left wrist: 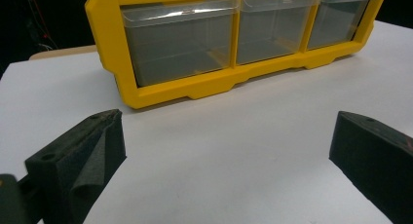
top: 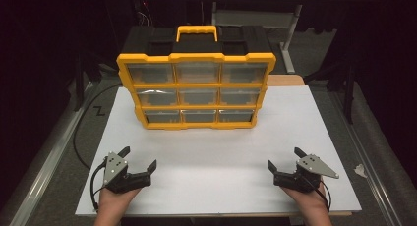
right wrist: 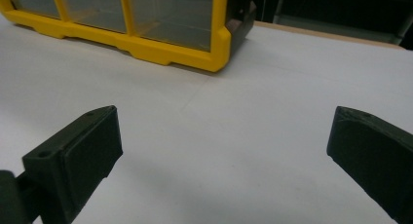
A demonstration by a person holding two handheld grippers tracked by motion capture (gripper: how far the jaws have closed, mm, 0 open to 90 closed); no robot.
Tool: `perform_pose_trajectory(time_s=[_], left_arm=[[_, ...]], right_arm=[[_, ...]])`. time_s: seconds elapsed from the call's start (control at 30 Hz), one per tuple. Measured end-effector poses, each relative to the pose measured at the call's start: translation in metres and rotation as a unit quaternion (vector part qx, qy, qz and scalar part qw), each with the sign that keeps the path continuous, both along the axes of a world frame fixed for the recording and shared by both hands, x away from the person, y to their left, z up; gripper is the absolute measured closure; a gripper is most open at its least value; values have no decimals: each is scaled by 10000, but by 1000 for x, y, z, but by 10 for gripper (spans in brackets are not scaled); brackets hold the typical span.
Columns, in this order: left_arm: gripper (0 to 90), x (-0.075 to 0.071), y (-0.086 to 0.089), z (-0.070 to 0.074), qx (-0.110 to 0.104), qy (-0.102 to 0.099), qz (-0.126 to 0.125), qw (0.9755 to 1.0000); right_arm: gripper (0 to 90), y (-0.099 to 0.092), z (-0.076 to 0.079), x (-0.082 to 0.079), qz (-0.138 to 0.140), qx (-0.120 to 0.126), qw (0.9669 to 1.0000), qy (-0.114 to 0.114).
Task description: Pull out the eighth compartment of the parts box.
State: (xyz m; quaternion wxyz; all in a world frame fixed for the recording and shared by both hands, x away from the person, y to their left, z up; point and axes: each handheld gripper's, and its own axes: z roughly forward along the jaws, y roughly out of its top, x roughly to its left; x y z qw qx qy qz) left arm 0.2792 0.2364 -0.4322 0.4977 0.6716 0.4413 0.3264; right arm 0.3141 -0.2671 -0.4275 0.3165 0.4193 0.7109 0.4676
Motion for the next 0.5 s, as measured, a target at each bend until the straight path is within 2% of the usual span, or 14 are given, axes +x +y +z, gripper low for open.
perform_pose_trajectory(time_s=[0.1, 0.5], left_arm=[[7, 1, -1, 0, -14, 6, -23, 10000], [7, 2, -1, -2, -18, 62, -15, 10000]], right_arm=[[10, -3, -2, 1, -60, 41, 9999, 81], [10, -2, -4, 2, -91, -95, 9999, 32]])
